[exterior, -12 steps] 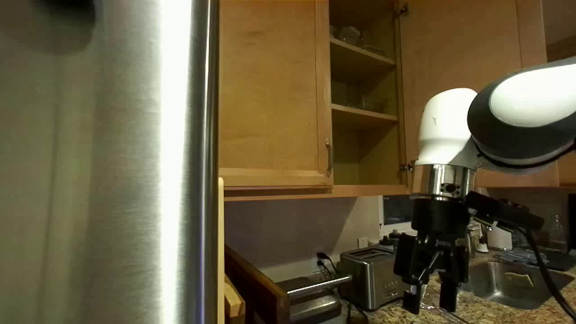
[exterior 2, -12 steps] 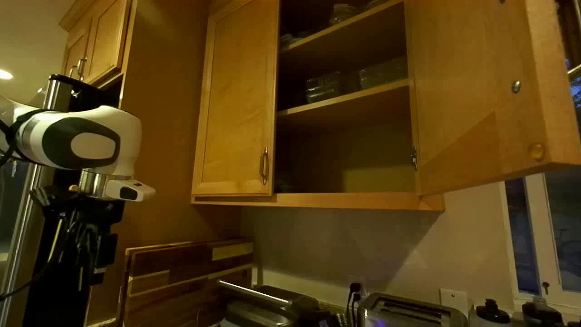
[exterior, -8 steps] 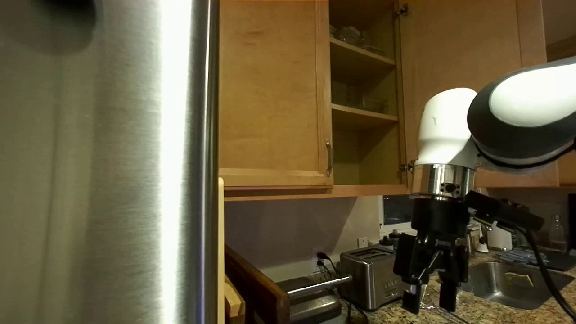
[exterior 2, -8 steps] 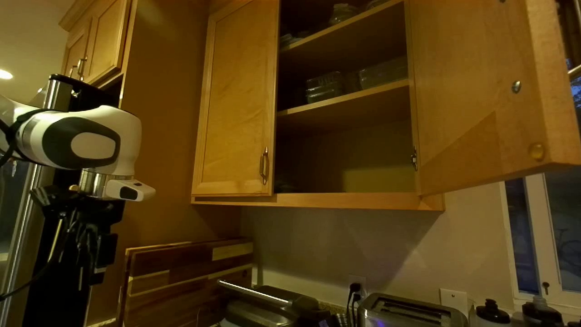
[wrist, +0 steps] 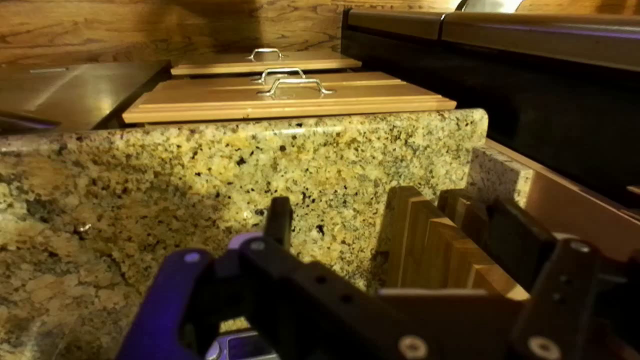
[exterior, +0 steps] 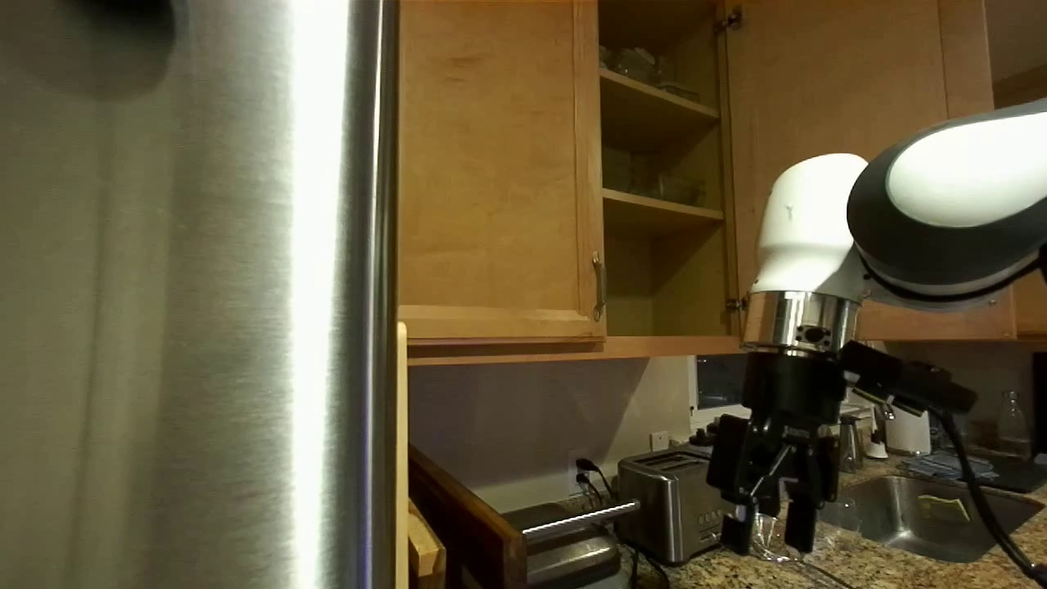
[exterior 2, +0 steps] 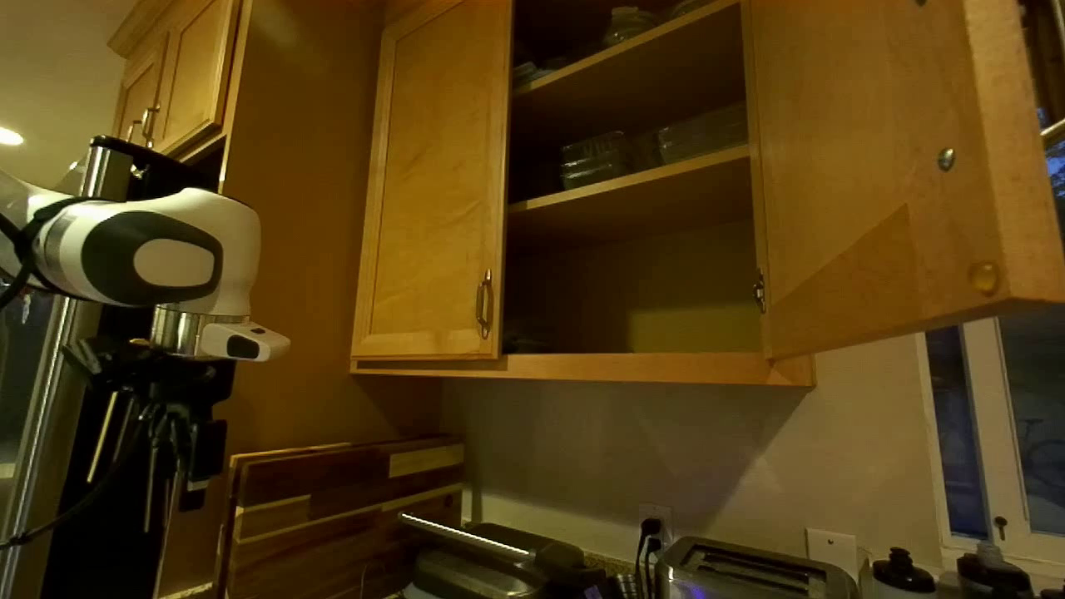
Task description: Take the magnet off the fridge wall and put it in the upper cupboard
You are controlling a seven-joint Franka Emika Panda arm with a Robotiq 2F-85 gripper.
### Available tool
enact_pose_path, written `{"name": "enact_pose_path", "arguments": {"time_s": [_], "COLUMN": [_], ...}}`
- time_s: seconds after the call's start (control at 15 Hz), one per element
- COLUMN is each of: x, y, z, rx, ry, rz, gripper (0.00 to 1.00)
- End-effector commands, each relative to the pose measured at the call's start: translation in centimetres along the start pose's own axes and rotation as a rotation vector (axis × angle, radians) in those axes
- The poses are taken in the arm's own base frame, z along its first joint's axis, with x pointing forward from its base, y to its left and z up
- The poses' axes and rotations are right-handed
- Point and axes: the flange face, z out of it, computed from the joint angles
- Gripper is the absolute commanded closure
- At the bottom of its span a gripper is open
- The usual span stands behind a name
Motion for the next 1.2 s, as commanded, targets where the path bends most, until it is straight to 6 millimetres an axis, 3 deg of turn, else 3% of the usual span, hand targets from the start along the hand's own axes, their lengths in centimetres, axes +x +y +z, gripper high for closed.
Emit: {"name": "enact_pose_path", "arguments": {"time_s": [0.0, 0.33, 0.6, 1.07, 1.13], "x": [2.2, 5.1, 6.7, 6.1, 6.3], "y": [-1.1, -4.2, -7.8, -14.1, -13.1], "z": [-1.6, -2.8, -2.8, -2.8, -2.5], "rx": [-0.005, -0.028, 0.015, 0.081, 0.052], "ry": [0.069, 0.074, 0.029, -0.009, 0.013], "rz": [-0.101, -0.360, -0.572, -0.955, -0.869], "gripper": [0.00, 0.00, 0.00, 0.00, 0.00]}}
